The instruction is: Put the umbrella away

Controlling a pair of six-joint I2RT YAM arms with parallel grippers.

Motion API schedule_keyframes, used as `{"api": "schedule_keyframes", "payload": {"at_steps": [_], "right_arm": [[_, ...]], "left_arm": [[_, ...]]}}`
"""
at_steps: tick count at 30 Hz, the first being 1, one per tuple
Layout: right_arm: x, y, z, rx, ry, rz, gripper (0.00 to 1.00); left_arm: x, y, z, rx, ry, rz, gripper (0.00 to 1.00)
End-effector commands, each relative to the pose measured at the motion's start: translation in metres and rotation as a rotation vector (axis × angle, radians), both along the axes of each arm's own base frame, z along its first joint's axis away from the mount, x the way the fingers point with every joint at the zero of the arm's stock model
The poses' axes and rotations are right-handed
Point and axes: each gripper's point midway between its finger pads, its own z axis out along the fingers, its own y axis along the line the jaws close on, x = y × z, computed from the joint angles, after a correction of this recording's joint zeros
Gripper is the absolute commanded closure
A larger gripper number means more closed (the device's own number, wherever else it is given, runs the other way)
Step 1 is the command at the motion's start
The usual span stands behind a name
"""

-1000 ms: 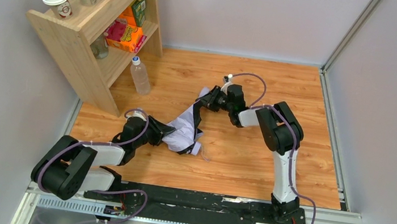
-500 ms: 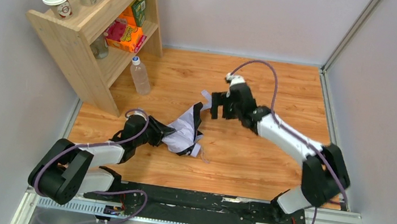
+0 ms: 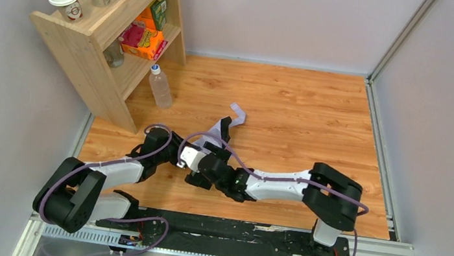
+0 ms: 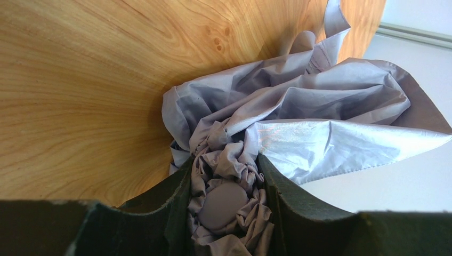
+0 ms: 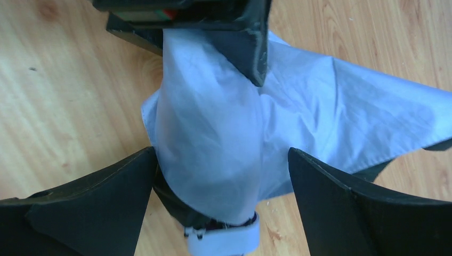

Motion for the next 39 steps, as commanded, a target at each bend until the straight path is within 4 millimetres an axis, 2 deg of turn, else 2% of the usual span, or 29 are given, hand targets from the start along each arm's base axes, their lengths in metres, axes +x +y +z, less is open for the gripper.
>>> {"api": "schedule_keyframes", "payload": {"at_steps": [1, 5, 8, 9, 11, 13, 17, 19, 24, 26, 28, 29, 30, 31, 36, 37, 39], "right_arm": [[0.026, 0.028, 0.030, 0.038, -0.177, -0.018, 0.00], [0.042, 0.022, 0.015, -0.038, -0.225, -0.097, 0.04], [0.050, 0.012, -0.008, -0.100, -0.228, -0.146, 0.14], [0.050, 0.005, -0.019, -0.129, -0.213, -0.159, 0.25], [0.050, -0.007, -0.040, -0.175, -0.194, -0.195, 0.57], [0.047, -0.019, -0.060, -0.212, -0.142, -0.228, 0.69], [0.036, -0.031, -0.092, -0.215, 0.011, -0.242, 0.86], [0.028, -0.035, -0.106, -0.222, 0.095, -0.241, 1.00], [-0.003, -0.043, -0.130, -0.208, 0.385, -0.184, 1.00], [-0.014, -0.045, -0.133, -0.183, 0.479, -0.169, 1.00], [-0.019, -0.051, -0.135, -0.156, 0.568, -0.172, 1.00], [-0.024, -0.052, -0.136, -0.137, 0.626, -0.178, 1.00], [-0.026, -0.054, -0.137, -0.126, 0.665, -0.185, 1.00], [-0.029, -0.056, -0.139, -0.115, 0.714, -0.183, 1.00], [-0.033, -0.054, -0.134, -0.026, 0.881, -0.194, 1.00], [-0.033, -0.053, -0.133, -0.010, 0.907, -0.188, 1.00], [-0.033, -0.050, -0.131, 0.023, 0.964, -0.180, 1.00]], "left_arm": [[-0.043, 0.021, -0.053, 0.157, 0.228, -0.023, 1.00], [-0.043, 0.022, -0.053, 0.158, 0.234, -0.020, 1.00], [-0.043, 0.022, -0.051, 0.161, 0.247, -0.016, 1.00], [-0.045, 0.023, -0.053, 0.164, 0.261, -0.012, 1.00], [-0.045, 0.024, -0.051, 0.172, 0.275, -0.006, 1.00], [-0.047, 0.026, -0.050, 0.179, 0.298, 0.002, 1.00], [-0.046, 0.027, -0.046, 0.187, 0.294, 0.010, 1.00], [-0.047, 0.029, -0.047, 0.193, 0.295, 0.015, 1.00], [-0.036, 0.027, -0.039, 0.200, 0.226, -0.001, 1.00], [-0.027, 0.026, -0.031, 0.201, 0.171, -0.006, 0.84], [-0.016, 0.025, -0.020, 0.196, 0.091, -0.002, 0.50], [-0.011, 0.026, -0.015, 0.195, 0.052, 0.002, 0.42], [-0.007, 0.027, -0.007, 0.186, 0.018, 0.011, 0.27], [-0.003, 0.032, -0.004, 0.187, -0.001, 0.024, 0.27], [0.016, 0.047, 0.034, 0.183, -0.177, 0.036, 0.26], [0.016, 0.048, 0.038, 0.199, -0.195, 0.014, 0.26], [0.017, 0.053, 0.059, 0.202, -0.274, 0.017, 0.25]]}}
